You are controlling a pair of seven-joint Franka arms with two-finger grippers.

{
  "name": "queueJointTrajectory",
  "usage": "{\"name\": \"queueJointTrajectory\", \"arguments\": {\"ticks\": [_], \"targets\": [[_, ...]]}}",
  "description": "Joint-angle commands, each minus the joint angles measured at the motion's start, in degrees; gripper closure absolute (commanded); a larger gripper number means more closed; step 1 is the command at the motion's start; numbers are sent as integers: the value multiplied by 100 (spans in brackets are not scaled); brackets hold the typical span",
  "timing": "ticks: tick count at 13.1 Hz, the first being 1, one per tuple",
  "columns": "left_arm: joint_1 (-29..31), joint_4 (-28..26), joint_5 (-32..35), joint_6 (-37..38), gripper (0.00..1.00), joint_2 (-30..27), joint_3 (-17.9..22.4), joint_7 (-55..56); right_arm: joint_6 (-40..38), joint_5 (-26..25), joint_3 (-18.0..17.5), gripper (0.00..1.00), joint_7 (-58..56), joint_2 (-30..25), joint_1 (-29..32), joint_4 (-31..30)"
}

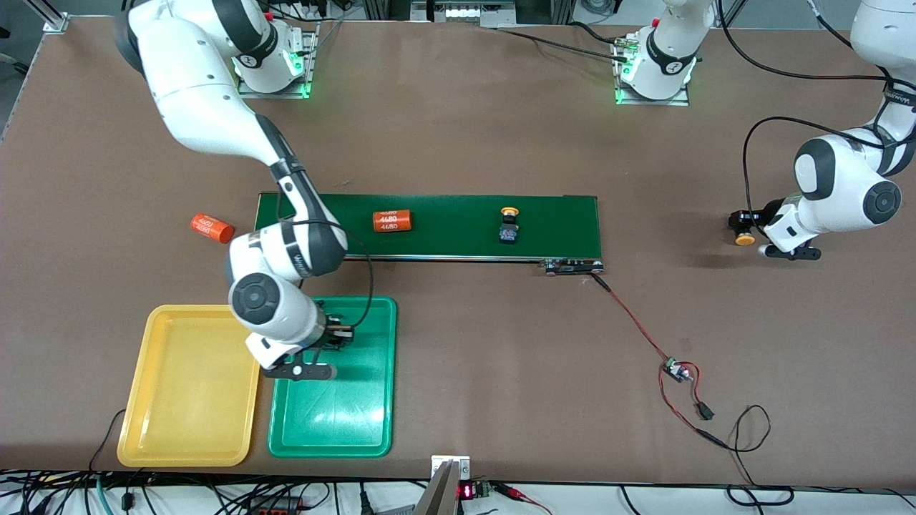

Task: Sort buttons by color to trays
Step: 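Carry the button to the green tray with the right gripper, then release the button in the green tray while the left gripper grasps a yellow button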

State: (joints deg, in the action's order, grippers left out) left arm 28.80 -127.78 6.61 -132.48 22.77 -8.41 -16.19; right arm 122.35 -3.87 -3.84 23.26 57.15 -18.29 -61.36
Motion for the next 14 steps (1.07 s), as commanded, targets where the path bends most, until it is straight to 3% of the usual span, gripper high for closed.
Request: {"name": "queueJointTrajectory", "arguments": {"ticks": [1,2,3,4,5,6,7,9,12,14], "targets": [[-32,16,121,29,100,-211,-38,-77,123,35,103,99,65,217,-61,221],[-137,25,121,29,100,-316,-47,-68,123,35,112,97,65,217,-61,213],[-277,42,121,47,100,-448,-47,-60,123,35,112,86,47,217,-61,204],[-331,68,112,142,100,-562,-90,-60,123,35,112,56,38,217,-43,195],[-410,121,112,170,100,-677,-134,-60,123,44,112,37,21,209,-34,160],[-602,147,104,187,100,-747,-143,-60,123,52,112,7,29,191,-17,125],[-743,156,95,187,100,-826,-144,-42,106,53,112,0,12,165,-26,99],[-1156,157,25,179,100,-976,-170,45,-52,87,112,0,12,60,-26,98],[-1429,157,-19,187,100,-1117,-695,834,-719,79,112,0,3,-203,-8,98],[-1780,183,-37,170,100,-1144,-811,1379,-1115,96,112,0,12,-467,-8,98]]}}
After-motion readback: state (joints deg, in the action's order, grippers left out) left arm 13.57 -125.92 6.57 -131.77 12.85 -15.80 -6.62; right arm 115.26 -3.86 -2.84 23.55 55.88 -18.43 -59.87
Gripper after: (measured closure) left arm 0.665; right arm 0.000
